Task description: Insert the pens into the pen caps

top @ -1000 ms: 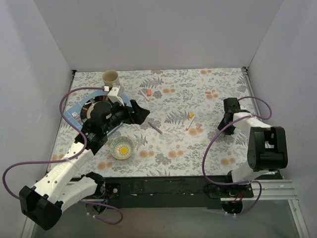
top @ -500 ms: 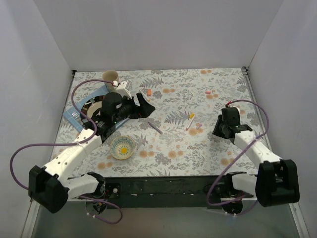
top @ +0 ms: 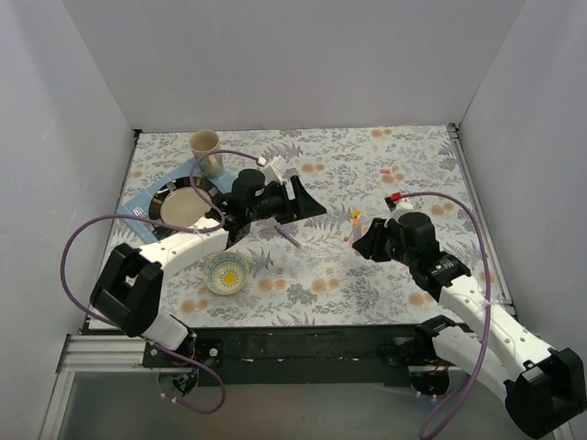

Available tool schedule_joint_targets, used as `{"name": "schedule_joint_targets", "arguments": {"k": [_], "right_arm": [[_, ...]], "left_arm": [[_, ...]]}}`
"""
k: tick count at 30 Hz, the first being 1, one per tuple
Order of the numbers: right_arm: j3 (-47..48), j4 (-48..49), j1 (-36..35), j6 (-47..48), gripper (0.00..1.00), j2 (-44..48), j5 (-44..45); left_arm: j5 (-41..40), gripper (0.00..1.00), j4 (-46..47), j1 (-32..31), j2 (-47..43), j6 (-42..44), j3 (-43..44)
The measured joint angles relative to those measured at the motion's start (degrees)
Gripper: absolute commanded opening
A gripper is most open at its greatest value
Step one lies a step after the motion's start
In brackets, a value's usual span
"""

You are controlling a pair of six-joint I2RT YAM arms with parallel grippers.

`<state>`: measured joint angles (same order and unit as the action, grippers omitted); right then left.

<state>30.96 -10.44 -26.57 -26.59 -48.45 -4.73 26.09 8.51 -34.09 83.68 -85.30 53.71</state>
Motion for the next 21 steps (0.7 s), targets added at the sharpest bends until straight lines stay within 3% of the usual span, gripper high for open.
{"name": "schedule_joint_targets", "arguments": {"k": [16, 19, 21], "right_arm": [[-2.4, 3.8, -3.6, -3.3, 0.01, 2.8, -3.4], [-2.4, 3.8, -3.7, -3.3, 0.01, 2.8, -3.4], [-2.4, 3.8, -3.7, -3.3, 0.01, 3.0, -3.5]], "left_arm": [[1.0, 0.65, 8.2, -9.6, 16.8, 0.0, 7.4], [1.3, 0.57, 8.3, -10.3, 17.4, 0.3, 7.9], [1.7, 0.43, 8.6, -10.6, 18.2, 0.5, 8.7]]}}
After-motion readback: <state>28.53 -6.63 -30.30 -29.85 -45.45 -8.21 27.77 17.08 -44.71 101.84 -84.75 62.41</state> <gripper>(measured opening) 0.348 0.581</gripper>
